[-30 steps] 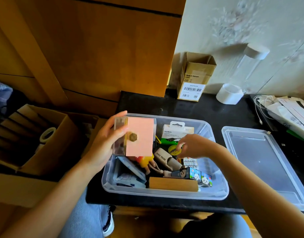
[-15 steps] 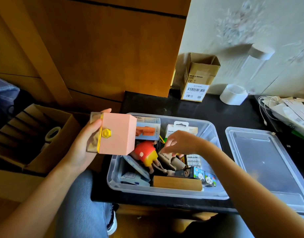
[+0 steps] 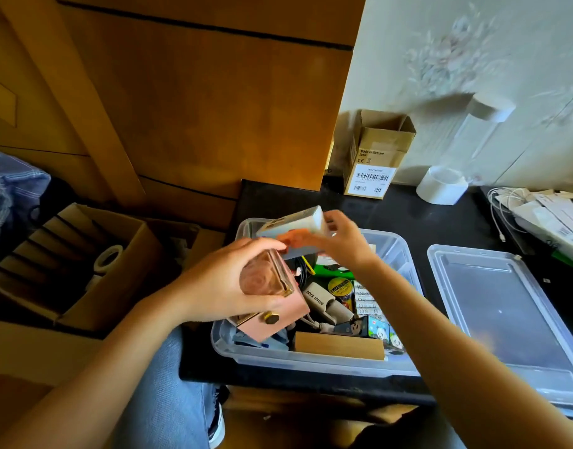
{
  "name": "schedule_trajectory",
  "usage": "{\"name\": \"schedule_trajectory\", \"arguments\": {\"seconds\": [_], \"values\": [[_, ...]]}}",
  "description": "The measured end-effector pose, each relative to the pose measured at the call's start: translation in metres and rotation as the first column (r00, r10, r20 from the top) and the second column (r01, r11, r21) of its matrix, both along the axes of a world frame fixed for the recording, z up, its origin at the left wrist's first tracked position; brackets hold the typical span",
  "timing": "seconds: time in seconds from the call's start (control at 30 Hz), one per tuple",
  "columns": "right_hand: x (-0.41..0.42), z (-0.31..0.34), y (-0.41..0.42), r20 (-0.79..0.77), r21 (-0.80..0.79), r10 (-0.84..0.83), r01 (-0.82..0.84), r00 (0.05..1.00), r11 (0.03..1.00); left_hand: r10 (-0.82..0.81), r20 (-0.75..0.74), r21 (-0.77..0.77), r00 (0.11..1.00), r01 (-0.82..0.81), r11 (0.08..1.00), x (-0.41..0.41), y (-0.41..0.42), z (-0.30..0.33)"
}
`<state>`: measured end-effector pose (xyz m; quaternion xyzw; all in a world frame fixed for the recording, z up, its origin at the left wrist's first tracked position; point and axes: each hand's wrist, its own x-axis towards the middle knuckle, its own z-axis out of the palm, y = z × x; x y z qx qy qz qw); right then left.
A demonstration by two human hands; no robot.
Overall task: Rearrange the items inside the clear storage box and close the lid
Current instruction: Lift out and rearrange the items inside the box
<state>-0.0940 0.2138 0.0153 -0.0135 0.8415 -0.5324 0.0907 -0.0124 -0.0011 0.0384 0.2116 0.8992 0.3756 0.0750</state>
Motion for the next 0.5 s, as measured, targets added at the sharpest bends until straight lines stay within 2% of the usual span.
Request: {"name": "schedule_trajectory", "arguments": {"seconds": [0.07,0.13,0.27,0.4,0.47,0.5], "values": [[0.005,0.008,0.023,-0.05,-0.068,-0.056,0.053,0.997,0.996,-0.038,0.018,-0.099,0.999,0.039,0.994,-0.004,0.007,0.006],[0.013,0.011,0.048,-0.154,-0.033,-0.097,0.093,0.983,0.995,-0.1,0.099,-0.122,0.99,0.112,0.986,-0.009,0.012,0.013],[0.031,0.011,0.088,-0.254,0.159,-0.065,0.108,0.965,0.981,-0.165,0.249,-0.11,0.954,0.197,0.974,-0.021,0.024,0.032],[0.039,0.003,0.099,-0.322,0.373,0.044,0.083,0.946,0.924,-0.23,0.297,-0.15,0.927,0.282,0.948,-0.033,0.048,0.042],[0.038,-0.003,0.102,-0.35,0.424,0.05,0.11,0.936,0.899,-0.246,0.304,-0.123,0.92,0.294,0.948,-0.042,0.065,0.043],[0.037,-0.006,0.104,-0.356,0.438,0.047,0.122,0.933,0.891,-0.257,0.286,-0.158,0.923,0.31,0.937,-0.048,0.076,0.041]]}}
